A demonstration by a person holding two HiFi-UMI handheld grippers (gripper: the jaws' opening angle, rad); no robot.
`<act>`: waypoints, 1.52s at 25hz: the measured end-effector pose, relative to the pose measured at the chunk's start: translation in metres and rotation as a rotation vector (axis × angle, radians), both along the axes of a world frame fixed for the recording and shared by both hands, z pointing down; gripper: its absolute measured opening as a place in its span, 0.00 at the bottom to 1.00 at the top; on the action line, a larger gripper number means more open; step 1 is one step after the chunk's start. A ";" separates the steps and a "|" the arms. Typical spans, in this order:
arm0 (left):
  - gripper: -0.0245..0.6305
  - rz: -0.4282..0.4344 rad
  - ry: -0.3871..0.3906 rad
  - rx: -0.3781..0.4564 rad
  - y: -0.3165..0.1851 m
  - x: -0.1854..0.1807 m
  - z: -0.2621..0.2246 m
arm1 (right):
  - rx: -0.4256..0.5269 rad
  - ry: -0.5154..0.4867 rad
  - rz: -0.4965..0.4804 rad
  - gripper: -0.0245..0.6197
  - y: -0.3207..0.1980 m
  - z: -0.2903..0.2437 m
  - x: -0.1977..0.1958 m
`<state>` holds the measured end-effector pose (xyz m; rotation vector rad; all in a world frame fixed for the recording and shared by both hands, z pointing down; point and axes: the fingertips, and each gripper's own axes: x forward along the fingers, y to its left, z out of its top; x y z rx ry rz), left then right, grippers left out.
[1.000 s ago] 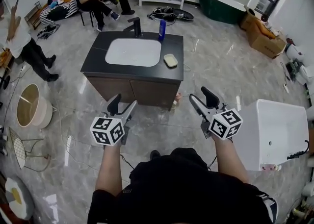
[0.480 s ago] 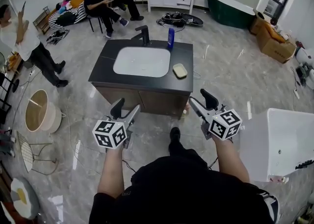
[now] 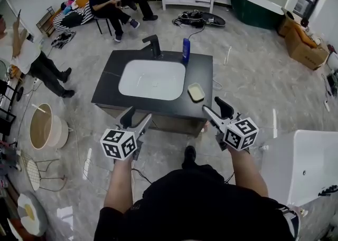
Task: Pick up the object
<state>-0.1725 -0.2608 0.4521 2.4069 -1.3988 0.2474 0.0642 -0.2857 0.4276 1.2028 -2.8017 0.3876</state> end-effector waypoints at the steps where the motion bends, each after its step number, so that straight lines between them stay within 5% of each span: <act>1: 0.51 -0.003 -0.004 -0.005 -0.013 0.003 0.001 | -0.008 0.000 -0.007 0.45 -0.012 0.004 0.000; 11: 0.51 -0.008 -0.044 -0.014 -0.111 0.035 0.001 | -0.058 0.024 -0.078 0.45 -0.104 0.032 -0.003; 23: 0.49 0.020 0.005 -0.067 -0.149 0.029 0.023 | -0.150 0.108 -0.100 0.45 -0.125 0.064 -0.024; 38: 0.48 0.089 0.049 -0.127 -0.174 0.016 0.077 | -0.312 0.332 -0.124 0.45 -0.155 0.159 -0.062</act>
